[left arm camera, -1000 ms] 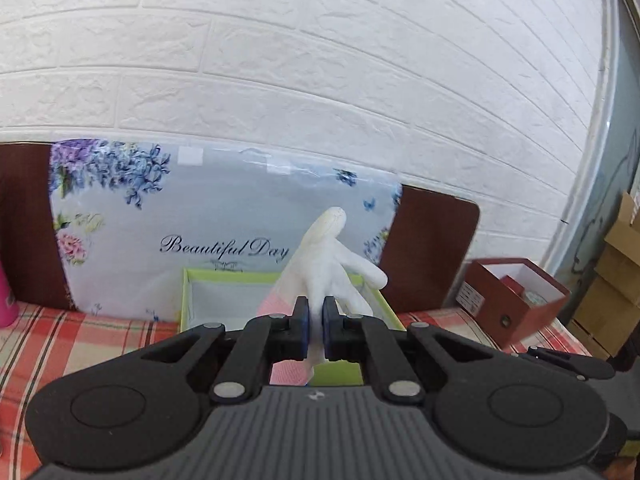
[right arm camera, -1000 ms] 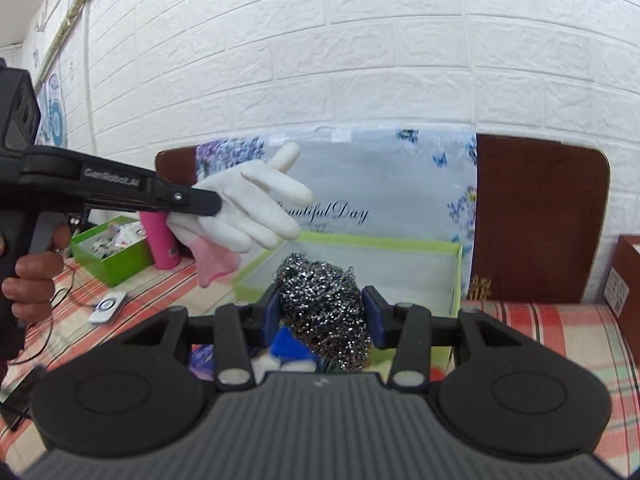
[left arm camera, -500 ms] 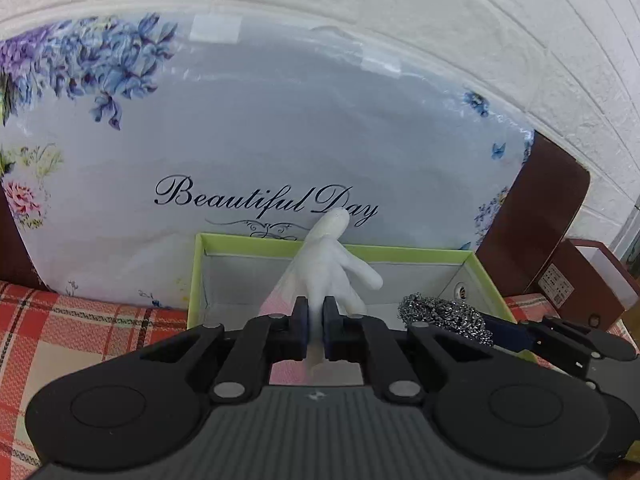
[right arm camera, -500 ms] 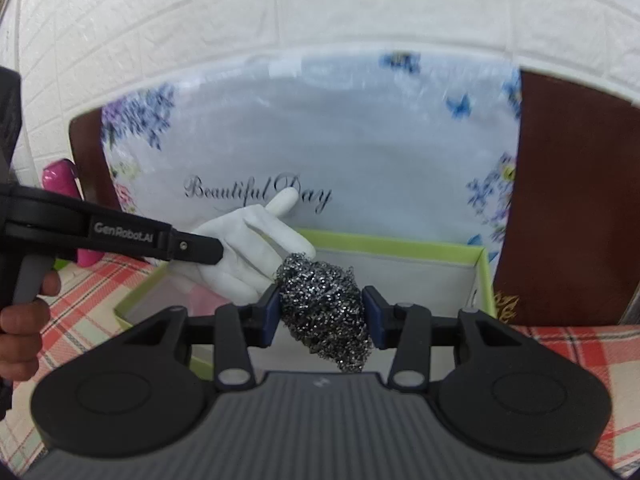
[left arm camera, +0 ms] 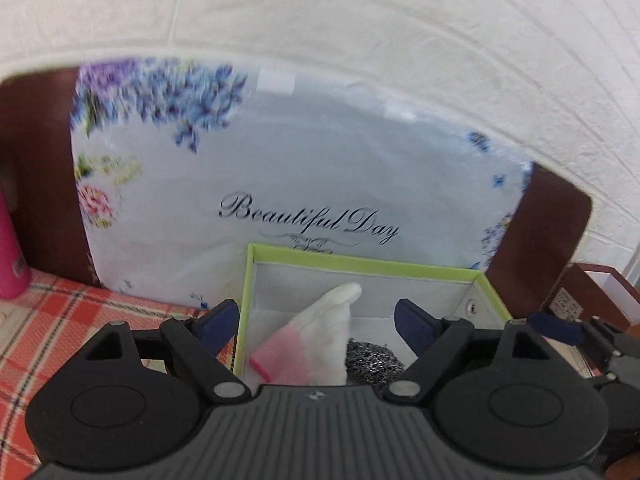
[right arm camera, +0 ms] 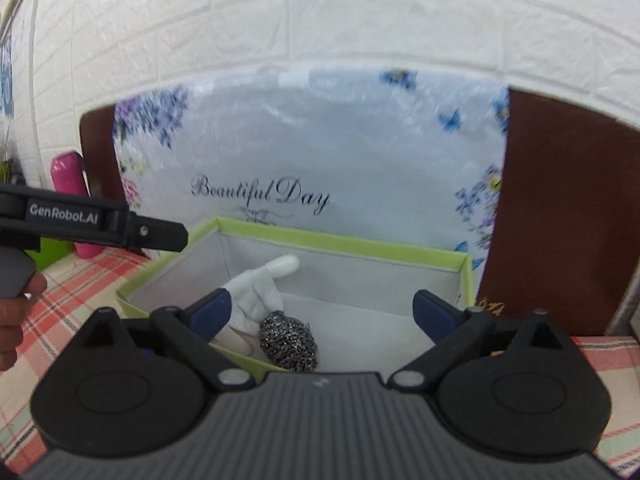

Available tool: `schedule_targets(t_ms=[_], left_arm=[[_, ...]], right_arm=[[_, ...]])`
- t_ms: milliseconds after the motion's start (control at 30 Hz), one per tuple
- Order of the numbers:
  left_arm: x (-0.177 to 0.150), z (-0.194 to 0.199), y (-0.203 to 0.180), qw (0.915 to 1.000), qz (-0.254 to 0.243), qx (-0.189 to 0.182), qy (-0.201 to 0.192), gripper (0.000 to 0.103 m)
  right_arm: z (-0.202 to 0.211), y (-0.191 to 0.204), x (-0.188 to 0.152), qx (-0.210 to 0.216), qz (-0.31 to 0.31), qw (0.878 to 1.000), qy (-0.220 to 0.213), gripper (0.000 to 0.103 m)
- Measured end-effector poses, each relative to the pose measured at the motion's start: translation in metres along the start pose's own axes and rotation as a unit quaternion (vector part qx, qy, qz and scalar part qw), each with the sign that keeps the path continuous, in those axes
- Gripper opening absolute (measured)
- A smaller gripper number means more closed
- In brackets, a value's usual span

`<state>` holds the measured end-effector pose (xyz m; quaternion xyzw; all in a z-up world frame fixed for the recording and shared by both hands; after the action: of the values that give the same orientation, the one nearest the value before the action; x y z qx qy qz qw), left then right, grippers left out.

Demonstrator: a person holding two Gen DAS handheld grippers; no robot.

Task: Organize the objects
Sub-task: 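Move both grippers back over the table toward the remaining items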

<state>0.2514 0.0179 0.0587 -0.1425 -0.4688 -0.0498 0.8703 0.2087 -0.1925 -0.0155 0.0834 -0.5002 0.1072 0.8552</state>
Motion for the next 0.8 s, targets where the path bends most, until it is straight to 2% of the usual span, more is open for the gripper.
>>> schedule_targets(t_ms=[67, 233, 300, 400, 567, 700, 767, 800], left_arm=[[-0.003, 0.021, -0.007, 0.9998, -0.009, 0.001, -0.019, 0.093], [-0.022, 0.068, -0.030, 0.9984, -0.037, 0.017, -0.039, 0.095], [-0.034, 0.084, -0.037, 0.9980, -0.043, 0.020, -0.041, 0.095], [-0.059, 0.101, -0.042, 0.9987, -0.042, 0.018, -0.022, 0.096], [-0.106, 0.112, -0.038, 0.9990, -0.006, -0.022, 0.038, 0.096], [-0.145, 0.118, -0.035, 0.9979, -0.022, -0.014, 0.060, 0.096], [-0.161, 0.120, -0.032, 0.9964, -0.038, -0.007, 0.075, 0.096], [-0.168, 0.120, -0.030, 0.9954, -0.047, -0.006, 0.083, 0.096]], right_arm=[[0.025, 0.000, 0.002, 0.002, -0.007, 1.000, -0.018, 0.103], [0.083, 0.007, -0.004, 0.009, -0.026, 0.998, -0.051, 0.103], [0.105, 0.010, -0.013, 0.007, -0.028, 0.998, -0.061, 0.103], [0.131, 0.014, -0.031, 0.004, -0.035, 0.997, -0.066, 0.103], [0.149, 0.018, -0.075, 0.007, -0.056, 0.998, -0.032, 0.103], [0.148, 0.030, -0.116, 0.009, -0.043, 0.999, 0.014, 0.103], [0.144, 0.039, -0.133, 0.011, -0.024, 0.999, 0.040, 0.099], [0.141, 0.044, -0.138, 0.012, -0.013, 0.999, 0.050, 0.091]])
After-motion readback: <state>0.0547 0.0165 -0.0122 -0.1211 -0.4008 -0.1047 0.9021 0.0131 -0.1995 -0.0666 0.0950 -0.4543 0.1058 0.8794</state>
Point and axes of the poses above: each gripper's, at about its wrist camera, not at the fingertips, and z roughly against the way its jaws point, y to its left, x to its top, the point moved 1 cm from there along -z, roughly the way its jaws point, and after that the axes turned 4 degrees about y, right-handed, at the moved point
